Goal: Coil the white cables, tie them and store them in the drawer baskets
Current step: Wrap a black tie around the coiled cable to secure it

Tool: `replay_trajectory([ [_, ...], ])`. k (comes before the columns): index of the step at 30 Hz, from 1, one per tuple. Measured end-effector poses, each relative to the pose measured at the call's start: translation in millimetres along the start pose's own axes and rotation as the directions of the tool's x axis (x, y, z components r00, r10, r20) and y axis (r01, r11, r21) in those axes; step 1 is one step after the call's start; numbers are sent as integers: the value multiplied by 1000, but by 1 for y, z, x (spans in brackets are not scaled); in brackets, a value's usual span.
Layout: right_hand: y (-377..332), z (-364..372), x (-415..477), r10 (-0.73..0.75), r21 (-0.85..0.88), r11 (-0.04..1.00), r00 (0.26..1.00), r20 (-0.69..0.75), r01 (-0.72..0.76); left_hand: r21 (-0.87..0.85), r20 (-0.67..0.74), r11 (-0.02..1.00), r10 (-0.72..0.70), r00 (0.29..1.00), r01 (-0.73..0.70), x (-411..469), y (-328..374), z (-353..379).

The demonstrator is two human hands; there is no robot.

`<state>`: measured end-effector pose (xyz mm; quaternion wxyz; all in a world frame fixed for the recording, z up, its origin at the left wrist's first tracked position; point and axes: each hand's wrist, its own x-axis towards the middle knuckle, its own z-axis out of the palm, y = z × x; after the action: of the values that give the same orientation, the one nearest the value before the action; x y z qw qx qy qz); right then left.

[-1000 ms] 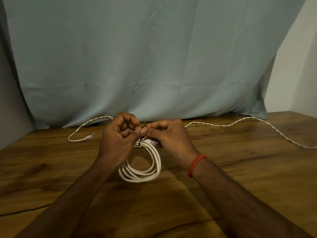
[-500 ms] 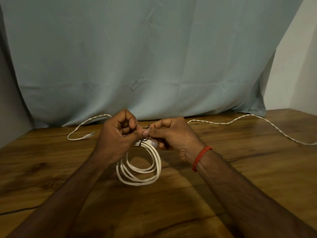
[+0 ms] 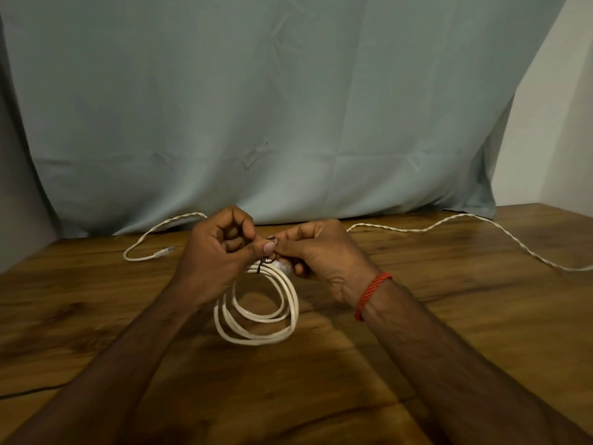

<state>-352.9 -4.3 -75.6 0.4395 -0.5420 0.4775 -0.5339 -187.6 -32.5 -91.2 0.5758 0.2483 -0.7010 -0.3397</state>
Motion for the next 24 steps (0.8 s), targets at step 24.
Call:
replay_trajectory([
  [24,-9,-7,-1,-21,-18,1000,997,68,22,147,-144,988,-26,989,48,-3,7,7],
])
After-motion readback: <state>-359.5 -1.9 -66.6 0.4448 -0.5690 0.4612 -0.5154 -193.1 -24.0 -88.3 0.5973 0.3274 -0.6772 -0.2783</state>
